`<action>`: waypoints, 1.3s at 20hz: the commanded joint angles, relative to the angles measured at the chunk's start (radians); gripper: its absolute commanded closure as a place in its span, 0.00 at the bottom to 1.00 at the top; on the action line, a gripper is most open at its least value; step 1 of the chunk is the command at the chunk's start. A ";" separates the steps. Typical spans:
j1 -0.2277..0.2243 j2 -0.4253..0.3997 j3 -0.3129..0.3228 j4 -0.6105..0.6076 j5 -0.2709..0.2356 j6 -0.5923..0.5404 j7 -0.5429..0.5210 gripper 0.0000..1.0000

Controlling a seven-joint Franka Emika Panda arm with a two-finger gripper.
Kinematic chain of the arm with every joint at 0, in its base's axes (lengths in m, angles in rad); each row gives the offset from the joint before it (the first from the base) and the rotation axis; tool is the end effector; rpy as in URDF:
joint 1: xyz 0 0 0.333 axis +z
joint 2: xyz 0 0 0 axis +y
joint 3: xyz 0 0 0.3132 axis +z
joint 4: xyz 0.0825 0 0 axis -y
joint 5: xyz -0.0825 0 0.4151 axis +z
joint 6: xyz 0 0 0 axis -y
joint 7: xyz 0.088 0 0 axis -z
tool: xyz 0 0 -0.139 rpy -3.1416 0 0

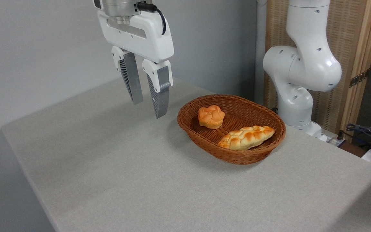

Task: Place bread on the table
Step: 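Lower the open gripper into the basket over the round orange bun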

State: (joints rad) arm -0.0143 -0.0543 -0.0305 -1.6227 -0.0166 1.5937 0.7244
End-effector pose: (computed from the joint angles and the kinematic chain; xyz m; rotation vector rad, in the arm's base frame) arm 0.5711 -0.0283 0.5970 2.9066 -1.1762 0.0452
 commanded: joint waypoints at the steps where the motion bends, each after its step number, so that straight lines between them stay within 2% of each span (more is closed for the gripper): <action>1: 0.010 -0.013 -0.002 -0.035 0.001 -0.008 0.018 0.00; 6: 0.010 -0.015 -0.002 -0.037 0.001 -0.008 0.016 0.00; 8: 0.010 -0.042 -0.002 -0.075 0.001 0.000 0.018 0.00; 11: 0.008 -0.168 -0.006 -0.268 0.001 0.029 0.076 0.00; 13: 0.001 -0.261 -0.031 -0.423 0.001 0.029 0.142 0.00; 14: -0.006 -0.287 -0.038 -0.481 0.000 0.029 0.142 0.00; 16: -0.051 -0.330 -0.055 -0.601 0.003 0.049 0.145 0.00; 18: -0.102 -0.378 -0.055 -0.715 0.009 0.122 0.147 0.00; 19: -0.110 -0.396 -0.055 -0.745 0.009 0.133 0.147 0.00; 22: -0.133 -0.406 -0.071 -0.758 -0.008 0.014 0.121 0.00; 25: -0.133 -0.401 -0.071 -0.758 -0.094 0.029 0.119 0.00; 26: -0.133 -0.397 -0.072 -0.758 -0.098 0.029 0.119 0.00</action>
State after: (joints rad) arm -0.1433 -0.4459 -0.1041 -2.3760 -0.0683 1.6281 0.8502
